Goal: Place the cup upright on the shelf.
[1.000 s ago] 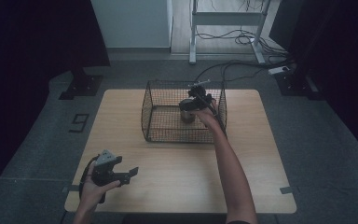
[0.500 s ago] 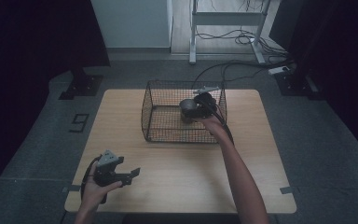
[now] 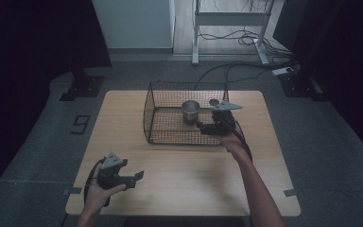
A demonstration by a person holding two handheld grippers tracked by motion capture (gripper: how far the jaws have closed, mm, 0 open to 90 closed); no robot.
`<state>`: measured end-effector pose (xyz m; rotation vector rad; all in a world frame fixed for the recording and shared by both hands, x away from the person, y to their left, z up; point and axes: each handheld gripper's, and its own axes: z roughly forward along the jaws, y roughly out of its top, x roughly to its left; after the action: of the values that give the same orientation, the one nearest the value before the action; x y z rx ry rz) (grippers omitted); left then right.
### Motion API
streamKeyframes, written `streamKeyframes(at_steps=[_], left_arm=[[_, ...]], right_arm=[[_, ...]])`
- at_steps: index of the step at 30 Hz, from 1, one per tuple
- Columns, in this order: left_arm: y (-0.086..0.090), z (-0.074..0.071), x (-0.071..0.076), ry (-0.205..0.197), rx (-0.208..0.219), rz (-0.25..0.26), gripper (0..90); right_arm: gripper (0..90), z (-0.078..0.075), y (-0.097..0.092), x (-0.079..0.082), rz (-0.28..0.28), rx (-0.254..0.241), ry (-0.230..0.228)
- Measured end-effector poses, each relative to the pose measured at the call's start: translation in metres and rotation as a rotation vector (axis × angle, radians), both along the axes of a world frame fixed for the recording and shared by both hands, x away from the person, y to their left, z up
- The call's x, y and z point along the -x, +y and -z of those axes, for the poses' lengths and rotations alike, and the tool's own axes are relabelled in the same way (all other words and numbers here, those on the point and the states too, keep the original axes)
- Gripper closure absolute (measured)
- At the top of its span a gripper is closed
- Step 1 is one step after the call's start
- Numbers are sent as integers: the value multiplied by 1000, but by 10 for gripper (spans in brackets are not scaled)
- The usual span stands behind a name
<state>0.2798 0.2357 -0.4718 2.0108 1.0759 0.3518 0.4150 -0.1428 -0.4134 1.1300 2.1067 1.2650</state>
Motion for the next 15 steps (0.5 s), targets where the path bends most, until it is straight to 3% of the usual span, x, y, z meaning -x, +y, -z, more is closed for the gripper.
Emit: streamKeyframes(at_steps=[8,15], left_arm=[[-3,1,0,4,-6,6,152],[-6,3,0,8,-11,13,152]], right_arm=[[204,10,-19,27,5,-29,-31],[209,28,-34,54,9,-34,-54]])
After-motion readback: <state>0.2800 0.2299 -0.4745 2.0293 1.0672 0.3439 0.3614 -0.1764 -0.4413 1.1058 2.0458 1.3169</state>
